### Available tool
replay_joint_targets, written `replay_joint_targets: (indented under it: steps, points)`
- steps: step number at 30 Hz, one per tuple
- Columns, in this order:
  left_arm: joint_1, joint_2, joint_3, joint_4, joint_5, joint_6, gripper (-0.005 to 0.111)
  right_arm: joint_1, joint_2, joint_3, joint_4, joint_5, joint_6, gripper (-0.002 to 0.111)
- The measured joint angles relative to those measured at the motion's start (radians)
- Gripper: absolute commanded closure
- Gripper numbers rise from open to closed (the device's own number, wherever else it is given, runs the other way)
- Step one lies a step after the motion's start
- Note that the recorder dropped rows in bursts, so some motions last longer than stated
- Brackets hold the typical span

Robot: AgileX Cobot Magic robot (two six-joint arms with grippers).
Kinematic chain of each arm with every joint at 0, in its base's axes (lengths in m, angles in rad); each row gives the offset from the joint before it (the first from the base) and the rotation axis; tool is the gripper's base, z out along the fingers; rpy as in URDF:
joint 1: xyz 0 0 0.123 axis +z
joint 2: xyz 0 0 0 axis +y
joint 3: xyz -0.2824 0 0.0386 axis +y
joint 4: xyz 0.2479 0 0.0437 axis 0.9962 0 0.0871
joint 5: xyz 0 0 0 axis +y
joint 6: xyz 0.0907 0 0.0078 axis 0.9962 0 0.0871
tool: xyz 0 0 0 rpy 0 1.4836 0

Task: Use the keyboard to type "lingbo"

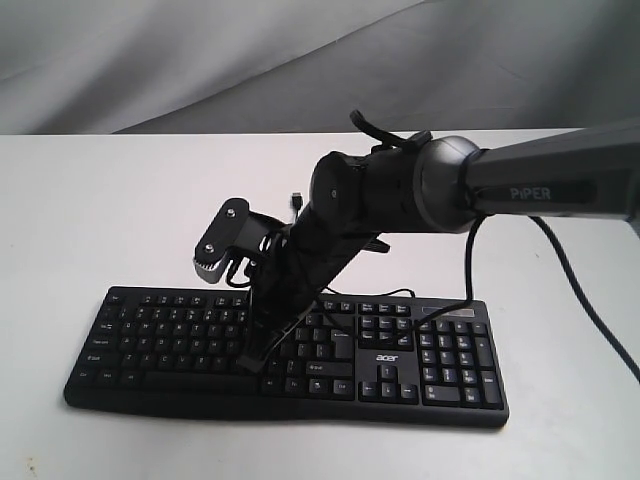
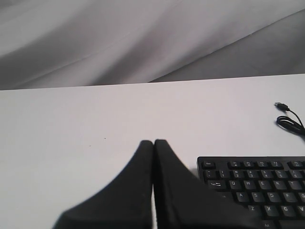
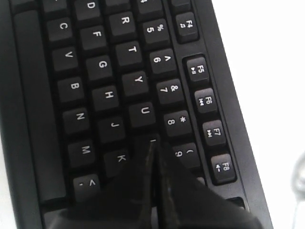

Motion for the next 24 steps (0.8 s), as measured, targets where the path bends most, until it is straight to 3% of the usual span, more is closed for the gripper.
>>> replay_joint_targets:
  steps: [24]
  points:
    - [0.000,0.000,0.000,0.000,0.000,0.000,0.106,-0.014,0.006,0.000,-0.004,0.017,0.000,0.108]
